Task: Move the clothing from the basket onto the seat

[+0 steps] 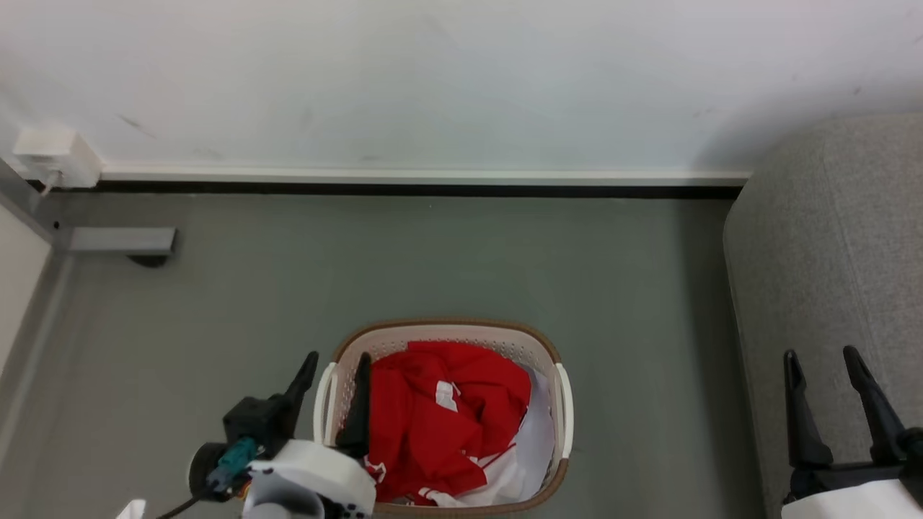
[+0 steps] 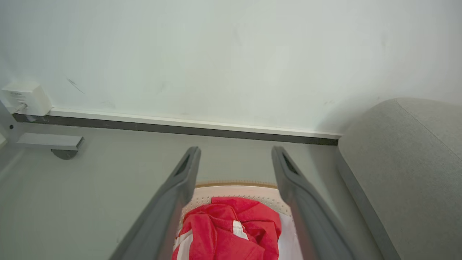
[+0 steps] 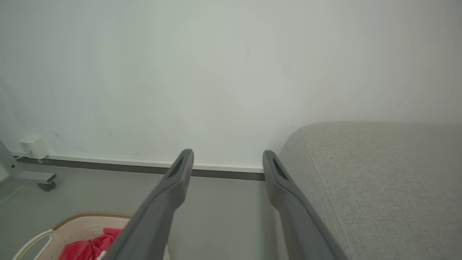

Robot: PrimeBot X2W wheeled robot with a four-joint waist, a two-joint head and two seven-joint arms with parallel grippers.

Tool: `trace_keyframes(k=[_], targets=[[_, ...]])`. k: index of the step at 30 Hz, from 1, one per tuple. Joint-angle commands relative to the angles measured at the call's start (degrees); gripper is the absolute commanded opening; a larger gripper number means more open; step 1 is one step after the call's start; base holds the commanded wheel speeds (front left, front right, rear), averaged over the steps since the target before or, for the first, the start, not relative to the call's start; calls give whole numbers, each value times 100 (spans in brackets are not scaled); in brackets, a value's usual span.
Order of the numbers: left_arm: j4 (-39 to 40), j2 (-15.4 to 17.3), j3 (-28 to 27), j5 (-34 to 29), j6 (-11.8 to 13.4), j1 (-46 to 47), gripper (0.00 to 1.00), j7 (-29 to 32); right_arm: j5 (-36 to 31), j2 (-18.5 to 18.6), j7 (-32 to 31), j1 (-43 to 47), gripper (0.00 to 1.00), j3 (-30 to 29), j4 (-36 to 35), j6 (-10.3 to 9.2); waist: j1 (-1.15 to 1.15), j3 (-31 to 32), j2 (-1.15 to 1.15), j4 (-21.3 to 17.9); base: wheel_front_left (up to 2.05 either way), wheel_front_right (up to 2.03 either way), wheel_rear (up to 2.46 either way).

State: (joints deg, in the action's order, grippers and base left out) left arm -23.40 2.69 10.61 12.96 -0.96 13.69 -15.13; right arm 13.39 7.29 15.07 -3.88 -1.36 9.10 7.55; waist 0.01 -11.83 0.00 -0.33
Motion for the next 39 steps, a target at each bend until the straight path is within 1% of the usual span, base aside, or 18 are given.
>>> trace_keyframes(k=[1, 11, 14, 20, 25, 30, 39], targets=[[-55, 36, 31, -88, 17, 99, 100, -4, 14, 0, 15, -90, 100, 18, -30, -12, -1, -268, 0, -76, 0, 0, 0], [-1485, 37, 835, 102, 52, 1592, 100, 47, 114, -98, 9, -860, 100, 213, -212, -12, -1, -1299, 0, -368, 0, 0, 0], [-1942, 36, 1103, 212, 77, 2025, 100, 172, 140, -115, 8, -1014, 100, 252, -251, -12, -1, -1553, 0, -461, 0, 0, 0], [-2837, 39, 1516, 374, 157, 2829, 100, 693, 189, -190, 9, -1386, 100, 403, -316, -12, -1, -2150, 0, -703, 0, 0, 0], [-3354, 40, 1605, 525, 245, 3353, 100, 848, 226, -264, 9, -1679, 100, 529, -402, -12, -1, -2644, 0, -913, 0, 0, 0], [-3907, 56, 1588, 602, 425, 3828, 100, 982, 243, -308, 9, -1912, 100, 622, -465, -12, -1, -3077, 0, -1069, 0, 0, 0], [-4554, 278, 1504, 630, 665, 4569, 100, 960, 339, -375, 8, -2163, 100, 717, -561, -12, -1, -3620, 0, -1278, 0, 0, 0]])
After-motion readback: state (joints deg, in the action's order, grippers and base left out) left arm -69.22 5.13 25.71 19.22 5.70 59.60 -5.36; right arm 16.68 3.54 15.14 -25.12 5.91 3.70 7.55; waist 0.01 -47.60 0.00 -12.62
